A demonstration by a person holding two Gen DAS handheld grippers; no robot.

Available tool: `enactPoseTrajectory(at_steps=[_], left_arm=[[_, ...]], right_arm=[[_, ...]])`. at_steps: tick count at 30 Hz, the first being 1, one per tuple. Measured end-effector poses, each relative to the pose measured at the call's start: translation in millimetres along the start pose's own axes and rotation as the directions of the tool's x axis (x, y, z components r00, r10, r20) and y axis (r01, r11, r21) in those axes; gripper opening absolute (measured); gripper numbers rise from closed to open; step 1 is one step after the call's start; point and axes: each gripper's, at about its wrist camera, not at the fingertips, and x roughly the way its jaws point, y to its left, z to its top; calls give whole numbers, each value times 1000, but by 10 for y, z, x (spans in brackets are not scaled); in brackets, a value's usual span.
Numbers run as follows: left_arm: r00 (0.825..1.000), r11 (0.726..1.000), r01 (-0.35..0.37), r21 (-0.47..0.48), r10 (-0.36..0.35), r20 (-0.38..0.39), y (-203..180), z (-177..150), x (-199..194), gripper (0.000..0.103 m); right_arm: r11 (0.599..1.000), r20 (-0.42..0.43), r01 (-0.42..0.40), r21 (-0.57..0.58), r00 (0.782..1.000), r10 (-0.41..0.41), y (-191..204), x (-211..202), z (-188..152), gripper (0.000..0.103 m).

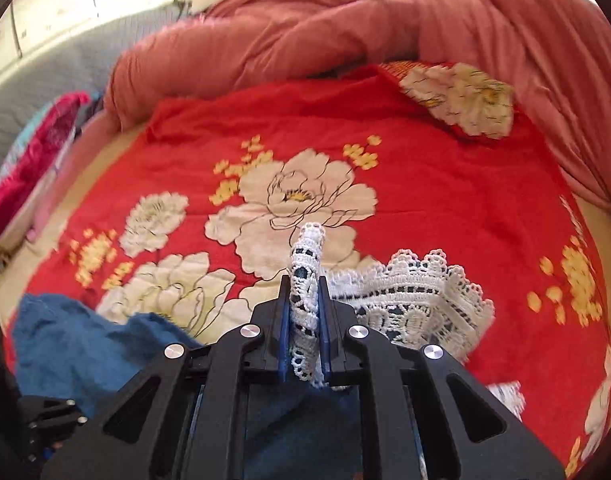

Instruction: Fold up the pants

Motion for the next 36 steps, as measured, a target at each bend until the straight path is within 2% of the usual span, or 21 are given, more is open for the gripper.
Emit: enactPoseTrajectory(at_steps=[4,8,16,19,27,32,33,35,36], left_arm=[[1000,999,11,32,-12,24,-63,-4,-72,2],[998,995,30,92,-34,44,-176,-3,-201,1],[998,979,17,204,-28,51,-325,-10,-387,1],[999,972,14,236,-24,41,-376,-46,-415,1],[1000,953,3,302,3,-19,-478,-235,-267,2],[999,949,-20,316,34,-38,-471,-318,-178,2],[999,948,-23,316,37,-38,-467,-328,-172,2],[998,946,-28,323,43,-37,-474,-349,-168,2],[999,944,-28,329,41,-34,-484,-365,-177,2]], right_arm=[[997,86,-12,70,996,6,-86,-460,-95,11],[987,151,-24,158,988,0,-232,-876,-340,11],[946,198,-76,315,980,13,-454,-1399,-919,11],[931,183,-88,353,983,23,-489,-1480,-1137,11],[904,108,-50,424,994,5,-586,-1450,-1531,11],[889,96,-61,454,995,19,-646,-1429,-1645,19],[885,95,-70,460,995,30,-665,-1415,-1659,19],[879,109,-94,468,993,48,-688,-1429,-1683,10],[882,112,-96,461,992,50,-688,-1452,-1687,10]])
